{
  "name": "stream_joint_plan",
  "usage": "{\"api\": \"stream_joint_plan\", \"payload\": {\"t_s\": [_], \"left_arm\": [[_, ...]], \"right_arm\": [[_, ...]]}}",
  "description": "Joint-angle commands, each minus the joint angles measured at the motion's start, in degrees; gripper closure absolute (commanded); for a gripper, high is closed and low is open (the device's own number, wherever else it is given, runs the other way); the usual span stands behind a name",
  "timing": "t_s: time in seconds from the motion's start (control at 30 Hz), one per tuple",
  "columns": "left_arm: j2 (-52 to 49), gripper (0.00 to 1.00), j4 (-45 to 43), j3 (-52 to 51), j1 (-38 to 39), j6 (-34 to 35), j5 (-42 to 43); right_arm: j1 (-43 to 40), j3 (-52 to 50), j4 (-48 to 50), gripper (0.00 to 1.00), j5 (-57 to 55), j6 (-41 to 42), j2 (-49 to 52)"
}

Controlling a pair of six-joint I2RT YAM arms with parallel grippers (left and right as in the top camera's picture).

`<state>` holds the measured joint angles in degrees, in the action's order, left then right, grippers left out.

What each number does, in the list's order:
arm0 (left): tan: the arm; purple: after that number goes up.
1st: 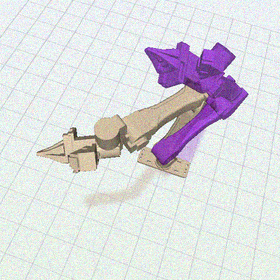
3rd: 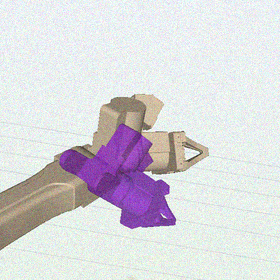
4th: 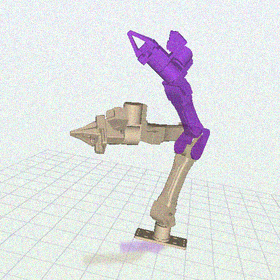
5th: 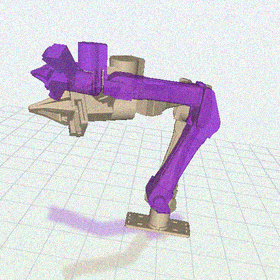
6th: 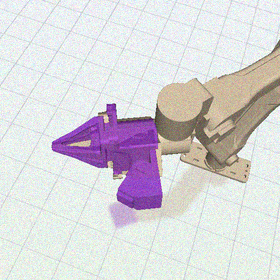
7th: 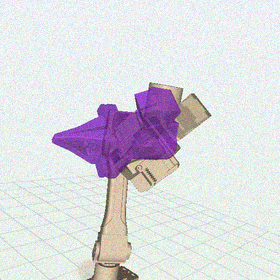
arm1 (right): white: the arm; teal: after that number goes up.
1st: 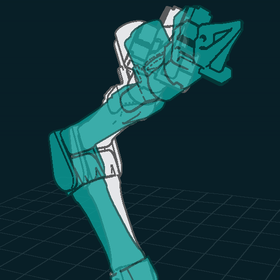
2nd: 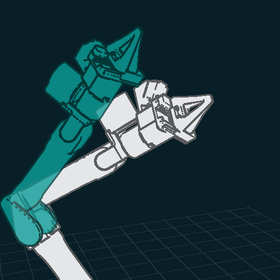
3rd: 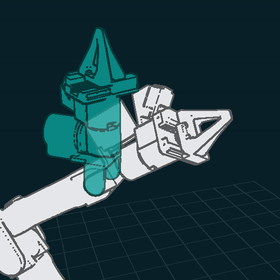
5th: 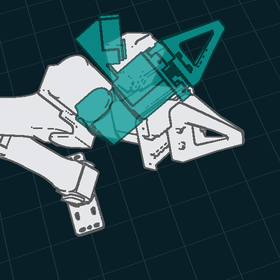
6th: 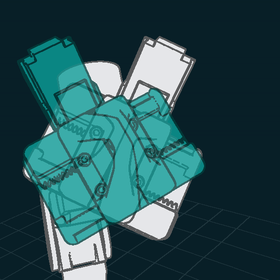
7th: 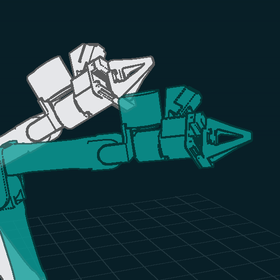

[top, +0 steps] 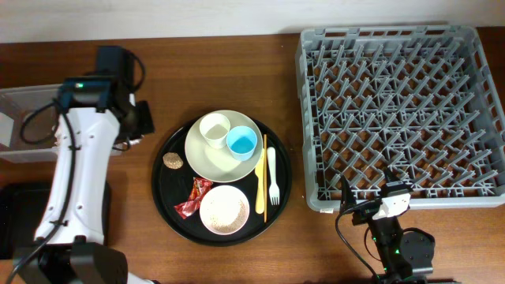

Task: Sort waste into correct bins and load items into the dishwasher rack
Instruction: 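Drop the tissue piece into the clear bin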

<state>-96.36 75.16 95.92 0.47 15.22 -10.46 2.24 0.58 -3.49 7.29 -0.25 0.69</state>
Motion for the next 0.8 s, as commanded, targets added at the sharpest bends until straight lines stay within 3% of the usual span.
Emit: {"api": "stream_joint_plan", "payload": {"t_s": [0.0, 0.2, 0.47, 0.77], "left_arm": [[1.09, 1.00, -2.64, 0.90, -6.27, -0.70, -1.77], [1.07, 1.00, -12.20, 0.87, -16.92, -0.68, 2.10], [-5.31, 0.94, -18.82, 0.87, -17.62, -0.70, 2.01], [-14.34, 0.99, -24.04, 0.87, -18.71, -2.69, 1.46]], "right_arm": [[-0.04, -0.26, -0.42, 0.02, -0.48, 0.04, -0.33], [-0.04, -0.26, -0.42, 0.01, -0.48, 0.04, -0.33], [-0.04, -0.26, -0.42, 0.02, -0.48, 0.04, -0.33], [-0.04, -0.26, -0.42, 0.02, -0.48, 0.04, -0.33]]}}
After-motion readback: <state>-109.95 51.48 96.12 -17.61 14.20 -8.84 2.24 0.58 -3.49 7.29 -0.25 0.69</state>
